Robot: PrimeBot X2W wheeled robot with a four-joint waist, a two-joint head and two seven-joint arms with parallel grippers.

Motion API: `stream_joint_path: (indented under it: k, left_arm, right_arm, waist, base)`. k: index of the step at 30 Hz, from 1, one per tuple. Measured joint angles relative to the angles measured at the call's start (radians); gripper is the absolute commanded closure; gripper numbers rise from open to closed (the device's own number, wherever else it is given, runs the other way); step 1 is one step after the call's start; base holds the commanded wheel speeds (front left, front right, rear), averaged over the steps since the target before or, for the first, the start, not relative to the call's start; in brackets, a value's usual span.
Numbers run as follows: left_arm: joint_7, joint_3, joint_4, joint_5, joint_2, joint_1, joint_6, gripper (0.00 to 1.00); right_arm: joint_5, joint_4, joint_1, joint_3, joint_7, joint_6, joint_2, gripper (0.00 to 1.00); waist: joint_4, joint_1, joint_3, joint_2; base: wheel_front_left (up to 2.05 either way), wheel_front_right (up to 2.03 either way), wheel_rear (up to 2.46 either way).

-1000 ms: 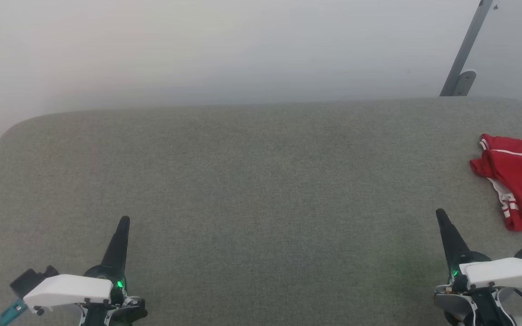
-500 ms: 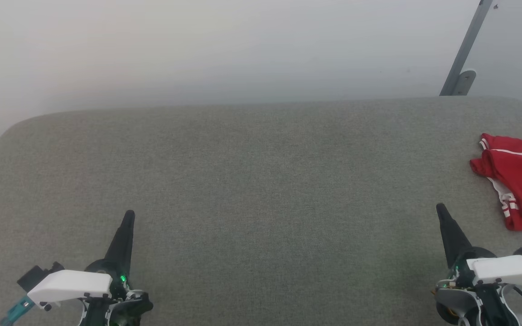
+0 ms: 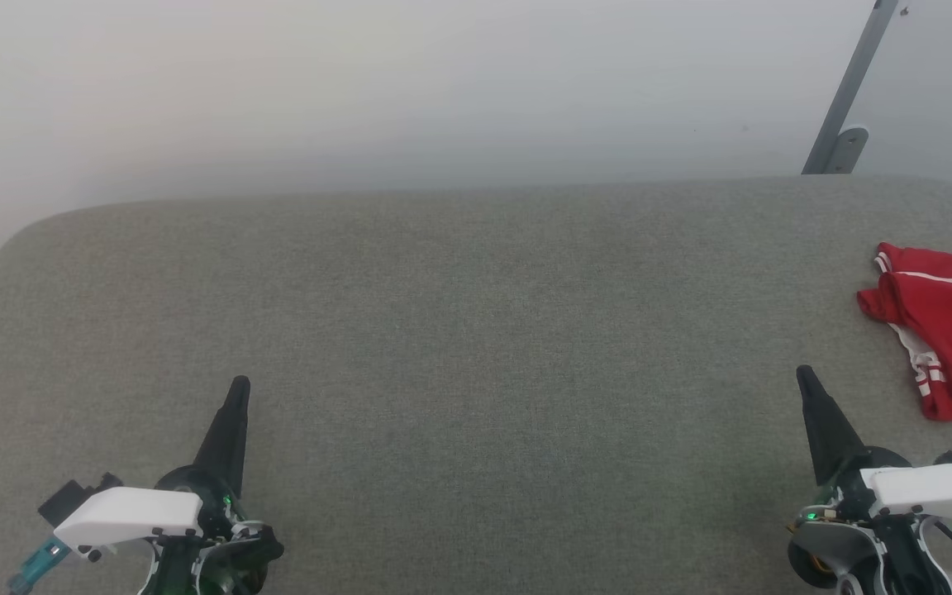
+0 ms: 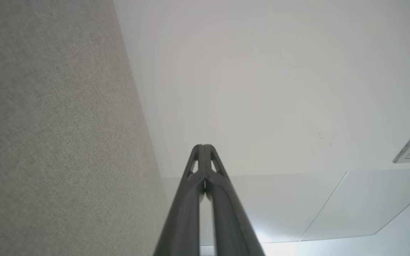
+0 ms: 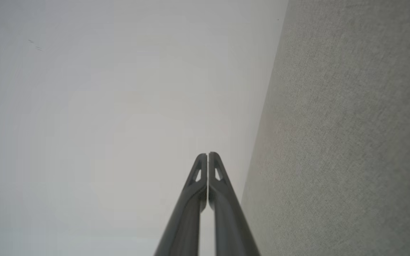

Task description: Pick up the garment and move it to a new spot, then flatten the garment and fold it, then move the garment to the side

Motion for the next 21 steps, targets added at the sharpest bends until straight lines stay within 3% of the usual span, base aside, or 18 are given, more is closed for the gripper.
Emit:
stream_joint_path:
  k: [21]
  left_arm:
    - [0.0,0.001,0.0,0.0,0.0,0.0,0.0,1.0]
  right_arm:
    - [0.0,0.0,-0.001,0.0,0.0,0.0,0.0,1.0]
  waist:
    - [0.0,0.0,0.0,0.0]
  base:
    - [0.0,0.0,0.0]
